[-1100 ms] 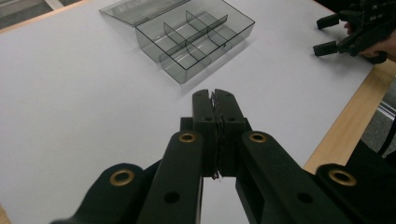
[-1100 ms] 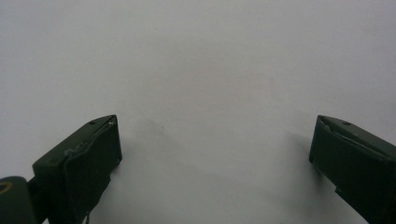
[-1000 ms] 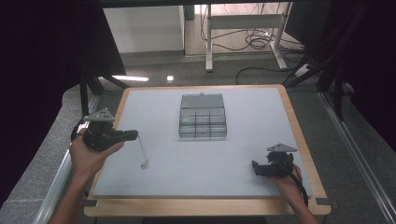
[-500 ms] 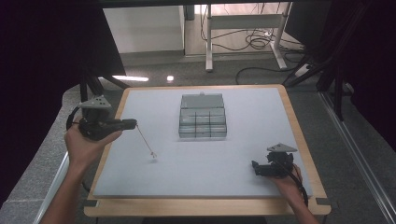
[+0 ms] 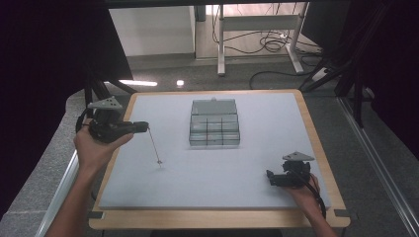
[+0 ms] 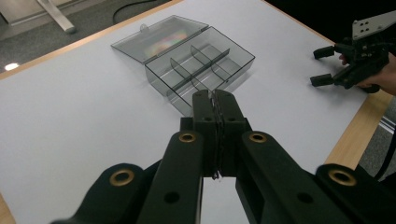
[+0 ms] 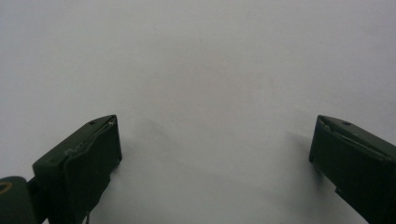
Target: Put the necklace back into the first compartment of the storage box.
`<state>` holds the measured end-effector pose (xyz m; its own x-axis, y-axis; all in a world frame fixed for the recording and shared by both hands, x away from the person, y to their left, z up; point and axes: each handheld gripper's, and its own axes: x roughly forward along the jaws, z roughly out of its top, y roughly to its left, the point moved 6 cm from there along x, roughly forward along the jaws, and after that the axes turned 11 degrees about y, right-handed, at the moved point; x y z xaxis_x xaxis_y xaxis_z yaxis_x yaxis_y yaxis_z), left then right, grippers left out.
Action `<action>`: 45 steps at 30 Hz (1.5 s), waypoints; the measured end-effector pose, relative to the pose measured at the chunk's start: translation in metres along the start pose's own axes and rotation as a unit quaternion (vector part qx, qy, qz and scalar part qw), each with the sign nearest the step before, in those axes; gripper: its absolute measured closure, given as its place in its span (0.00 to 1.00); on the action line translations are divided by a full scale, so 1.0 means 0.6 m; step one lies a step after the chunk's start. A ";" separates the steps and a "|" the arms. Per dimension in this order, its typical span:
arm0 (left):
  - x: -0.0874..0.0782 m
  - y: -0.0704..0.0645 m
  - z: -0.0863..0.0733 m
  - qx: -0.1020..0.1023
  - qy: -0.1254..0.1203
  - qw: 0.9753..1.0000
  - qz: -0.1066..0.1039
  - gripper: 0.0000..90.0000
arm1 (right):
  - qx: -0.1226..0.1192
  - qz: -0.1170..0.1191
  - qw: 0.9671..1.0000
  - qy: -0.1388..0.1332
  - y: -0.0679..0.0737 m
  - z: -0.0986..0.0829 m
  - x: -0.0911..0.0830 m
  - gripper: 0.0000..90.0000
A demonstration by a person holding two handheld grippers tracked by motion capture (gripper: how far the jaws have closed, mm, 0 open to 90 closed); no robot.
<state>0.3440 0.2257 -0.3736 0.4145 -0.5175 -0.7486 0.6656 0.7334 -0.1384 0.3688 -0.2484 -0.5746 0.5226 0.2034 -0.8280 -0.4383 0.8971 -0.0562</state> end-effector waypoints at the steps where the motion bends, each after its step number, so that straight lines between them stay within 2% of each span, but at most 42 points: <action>1: 0.000 0.001 0.001 -0.002 0.000 1.000 0.000 0.99 | 0.000 0.000 1.000 0.000 0.000 0.000 0.000 0.02; 12: 0.004 0.011 0.013 -0.008 0.000 1.000 0.004 0.99 | 0.000 0.000 1.000 0.000 0.000 0.000 0.000 0.02; 24: 0.008 0.020 0.040 -0.013 -0.007 1.000 0.006 1.00 | 0.000 0.000 1.000 0.000 0.000 0.000 0.000 0.02; 36: 0.008 0.018 0.087 -0.007 -0.007 1.000 0.006 1.00 | 0.000 0.001 1.000 0.000 0.000 0.000 0.000 0.02; 45: 0.022 0.013 0.122 -0.006 -0.008 1.000 0.009 1.00 | -0.003 0.002 1.000 0.001 -0.001 0.000 0.000 0.02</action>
<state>0.4002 0.1925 -0.3373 0.4355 -0.5110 -0.7411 0.6511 0.7473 -0.1327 0.3690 -0.2488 -0.5744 0.5200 0.2055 -0.8291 -0.4449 0.8937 -0.0575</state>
